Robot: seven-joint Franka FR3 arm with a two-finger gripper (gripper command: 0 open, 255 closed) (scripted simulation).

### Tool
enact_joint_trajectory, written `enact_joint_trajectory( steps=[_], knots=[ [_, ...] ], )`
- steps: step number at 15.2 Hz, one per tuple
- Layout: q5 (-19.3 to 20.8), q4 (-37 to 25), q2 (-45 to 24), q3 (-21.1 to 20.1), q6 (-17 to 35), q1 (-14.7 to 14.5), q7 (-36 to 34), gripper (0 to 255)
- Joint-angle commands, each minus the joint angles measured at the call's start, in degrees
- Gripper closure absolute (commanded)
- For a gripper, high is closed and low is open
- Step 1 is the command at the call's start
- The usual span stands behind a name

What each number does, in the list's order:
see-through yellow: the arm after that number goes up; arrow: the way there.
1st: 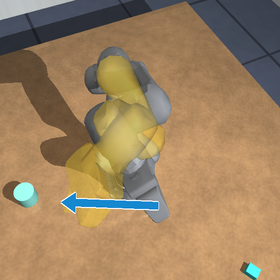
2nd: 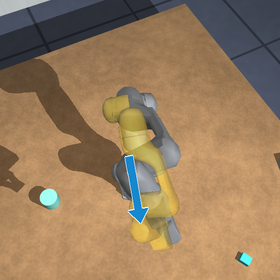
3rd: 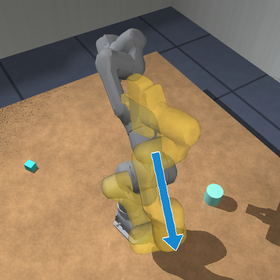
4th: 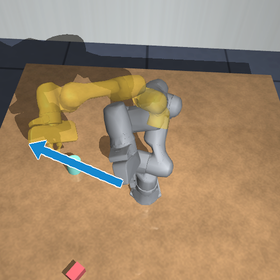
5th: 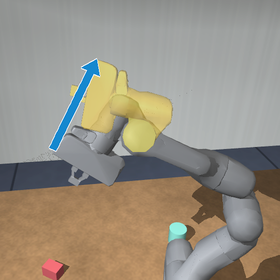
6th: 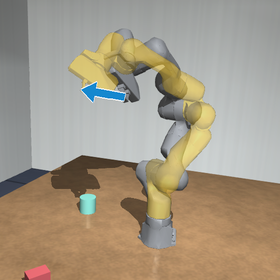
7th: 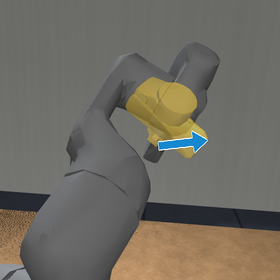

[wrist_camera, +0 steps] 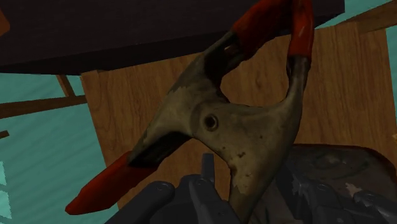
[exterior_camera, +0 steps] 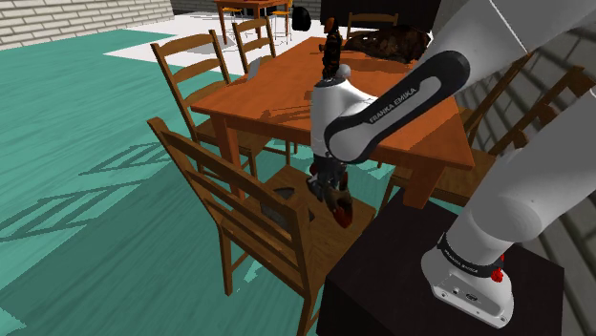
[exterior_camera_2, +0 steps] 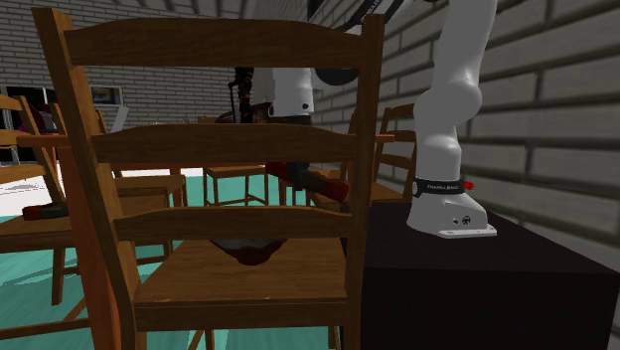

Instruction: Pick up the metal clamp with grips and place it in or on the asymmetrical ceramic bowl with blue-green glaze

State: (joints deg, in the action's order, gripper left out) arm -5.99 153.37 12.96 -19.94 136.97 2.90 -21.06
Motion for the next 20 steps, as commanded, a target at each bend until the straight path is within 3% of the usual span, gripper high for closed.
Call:
enact_joint_trajectory(
  steps=[1,9,20],
  knots=[
    [1.7,-4.5,-4.4,-1.3,-0.1,0.3,-2.8,255],
    [9.9,-22.2,-20.4,-4.1,-3.1,-1.6,-13.7,255],
    [14.7,-21.1,-27.7,-2.5,4.6,-2.7,-17.1,255]
  ],
)
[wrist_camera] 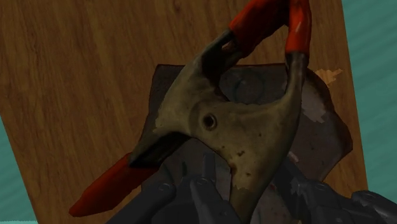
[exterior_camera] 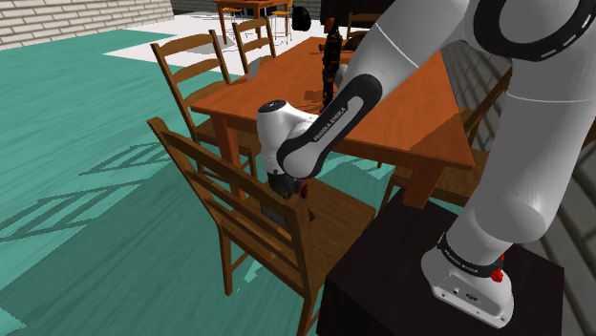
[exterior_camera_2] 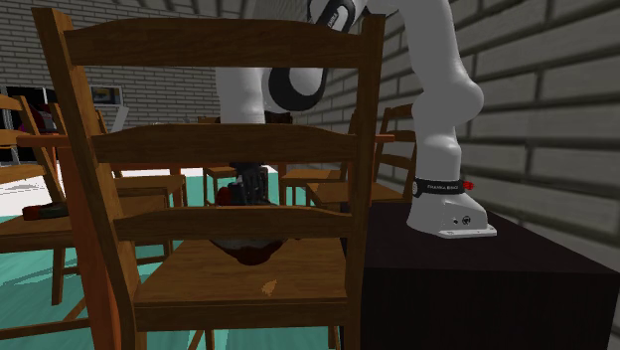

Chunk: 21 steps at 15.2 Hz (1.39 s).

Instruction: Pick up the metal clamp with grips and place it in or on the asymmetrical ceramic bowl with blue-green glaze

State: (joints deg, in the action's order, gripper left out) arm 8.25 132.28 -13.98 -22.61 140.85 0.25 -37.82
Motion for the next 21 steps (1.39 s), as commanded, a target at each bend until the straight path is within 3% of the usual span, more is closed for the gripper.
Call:
enact_joint_trajectory(
  steps=[1,8,9,14,18,21],
  knots=[
    [1.0,0.0,-1.4,0.4,1.3,-0.2,-0.6,255],
    [1.0,0.0,-1.4,0.5,1.3,-0.3,-0.6,255],
    [1.0,0.0,-1.4,0.4,1.3,-0.3,-0.6,0],
    [1.0,0.0,-1.4,0.4,1.3,-0.3,-0.6,0],
    [-3.0,-1.4,4.4,-1.2,-5.4,0.9,2.2,0],
    [-3.0,-1.4,4.4,-1.1,-5.4,0.8,2.2,0]
  ],
)
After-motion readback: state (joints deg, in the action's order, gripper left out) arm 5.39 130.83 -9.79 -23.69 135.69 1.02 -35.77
